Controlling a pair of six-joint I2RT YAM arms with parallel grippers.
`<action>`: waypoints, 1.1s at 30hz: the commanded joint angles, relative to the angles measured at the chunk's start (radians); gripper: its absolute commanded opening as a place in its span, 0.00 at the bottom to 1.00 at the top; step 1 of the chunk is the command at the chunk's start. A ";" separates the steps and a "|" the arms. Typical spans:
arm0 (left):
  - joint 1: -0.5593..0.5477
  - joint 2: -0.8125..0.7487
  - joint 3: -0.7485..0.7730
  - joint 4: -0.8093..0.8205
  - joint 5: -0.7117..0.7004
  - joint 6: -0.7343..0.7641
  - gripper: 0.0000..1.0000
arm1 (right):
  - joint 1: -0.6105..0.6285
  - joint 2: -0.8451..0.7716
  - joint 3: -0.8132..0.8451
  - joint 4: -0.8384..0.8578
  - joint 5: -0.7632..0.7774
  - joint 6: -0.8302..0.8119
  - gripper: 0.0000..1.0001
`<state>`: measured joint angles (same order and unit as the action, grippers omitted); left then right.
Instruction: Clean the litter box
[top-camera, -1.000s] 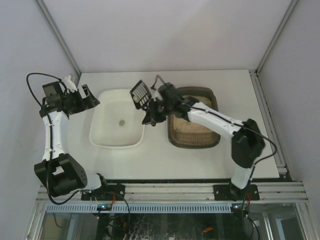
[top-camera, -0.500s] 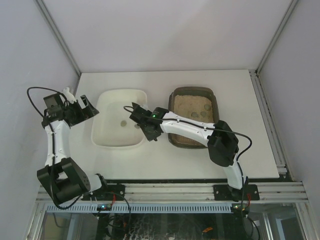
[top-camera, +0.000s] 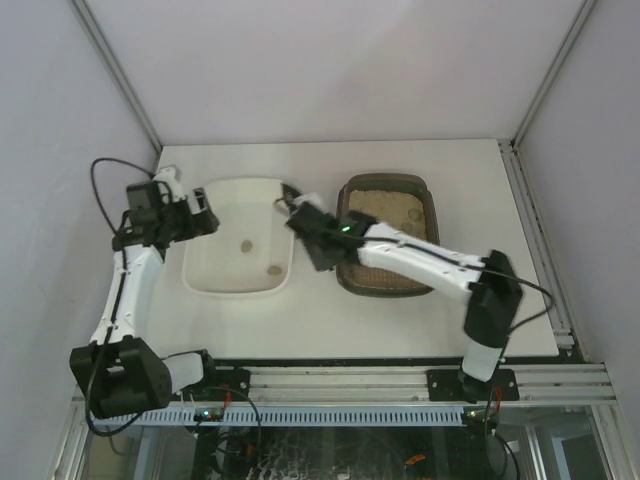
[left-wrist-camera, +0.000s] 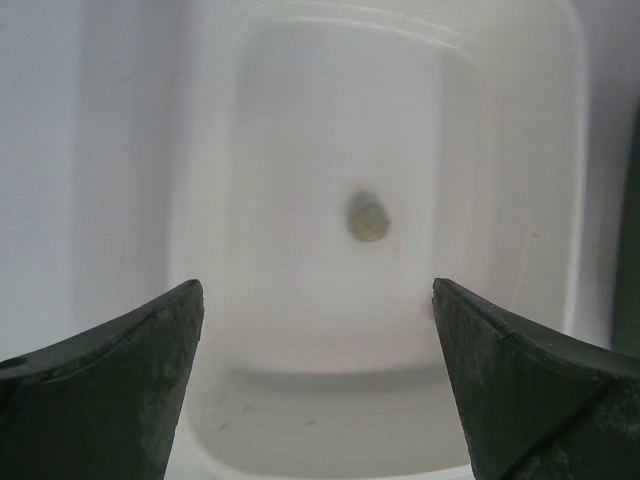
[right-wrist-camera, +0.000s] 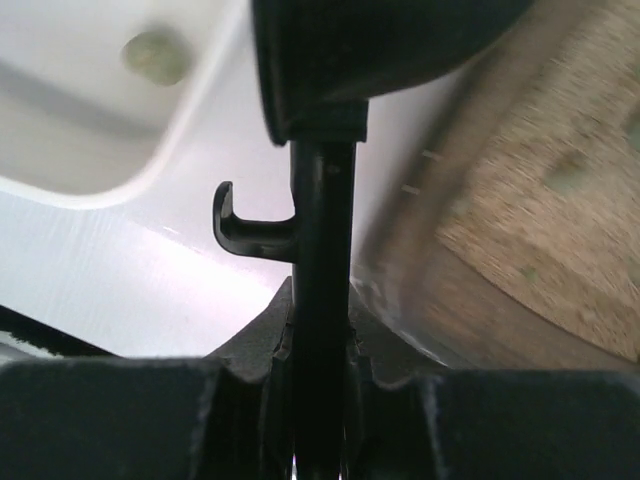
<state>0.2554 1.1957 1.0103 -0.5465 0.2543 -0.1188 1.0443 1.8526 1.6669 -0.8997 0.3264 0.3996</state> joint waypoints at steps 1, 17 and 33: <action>-0.253 0.005 0.081 0.090 -0.238 -0.003 1.00 | -0.247 -0.324 -0.188 0.040 -0.141 0.090 0.00; -0.779 0.467 0.350 0.313 -0.248 -0.664 1.00 | -0.754 -0.388 -0.399 -0.268 -0.675 0.050 0.00; -0.832 0.644 0.388 0.360 -0.215 -0.801 1.00 | -0.739 -0.202 -0.336 -0.277 -0.497 0.050 0.00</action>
<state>-0.5739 1.8904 1.3617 -0.2432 0.0410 -0.9119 0.2981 1.6463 1.2671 -1.1641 -0.2443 0.4488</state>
